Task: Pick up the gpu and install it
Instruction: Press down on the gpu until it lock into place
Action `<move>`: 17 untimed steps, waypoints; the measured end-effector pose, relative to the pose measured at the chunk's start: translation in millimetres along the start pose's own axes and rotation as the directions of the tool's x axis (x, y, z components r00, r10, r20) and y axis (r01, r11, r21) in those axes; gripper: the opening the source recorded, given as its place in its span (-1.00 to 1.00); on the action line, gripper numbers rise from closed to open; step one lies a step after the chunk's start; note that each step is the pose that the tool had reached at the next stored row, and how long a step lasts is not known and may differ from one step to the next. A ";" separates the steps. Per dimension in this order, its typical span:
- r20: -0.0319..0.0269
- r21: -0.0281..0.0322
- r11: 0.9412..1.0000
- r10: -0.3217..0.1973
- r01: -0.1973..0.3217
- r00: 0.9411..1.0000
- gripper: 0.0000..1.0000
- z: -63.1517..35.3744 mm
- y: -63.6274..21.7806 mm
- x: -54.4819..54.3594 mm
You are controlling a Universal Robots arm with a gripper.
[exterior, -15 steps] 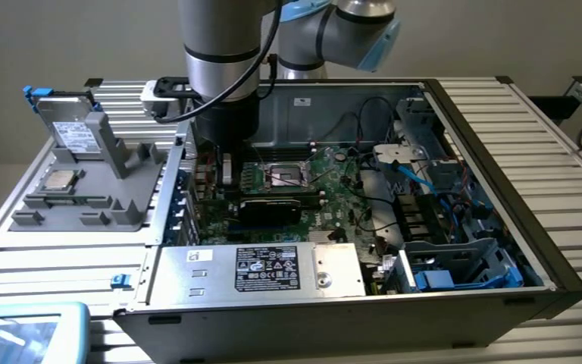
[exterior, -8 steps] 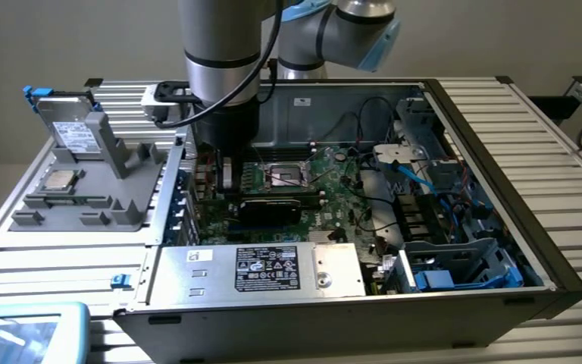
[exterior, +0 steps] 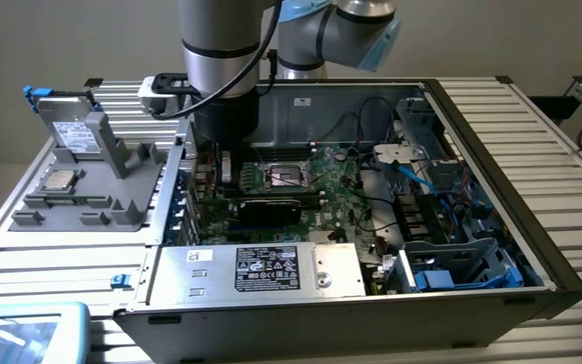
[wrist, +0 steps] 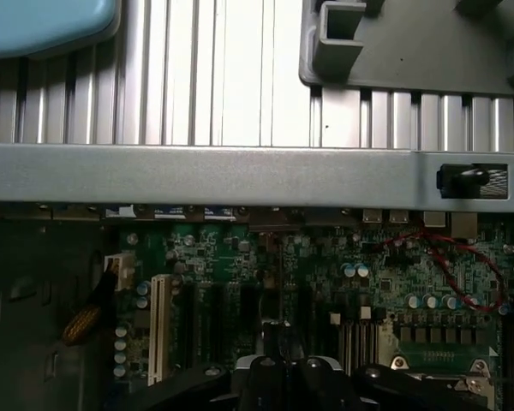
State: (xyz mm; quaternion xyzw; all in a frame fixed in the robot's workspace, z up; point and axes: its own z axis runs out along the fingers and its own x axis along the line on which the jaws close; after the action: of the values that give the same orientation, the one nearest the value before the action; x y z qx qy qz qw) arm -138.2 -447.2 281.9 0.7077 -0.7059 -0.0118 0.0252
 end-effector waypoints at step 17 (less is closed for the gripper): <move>0.033 0.007 1.000 -0.002 0.002 0.999 -0.76 0.3 0.1 5.0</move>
State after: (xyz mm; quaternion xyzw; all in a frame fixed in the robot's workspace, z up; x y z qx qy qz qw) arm -138.2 -452.2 281.7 0.7081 -0.7057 -0.0210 0.0108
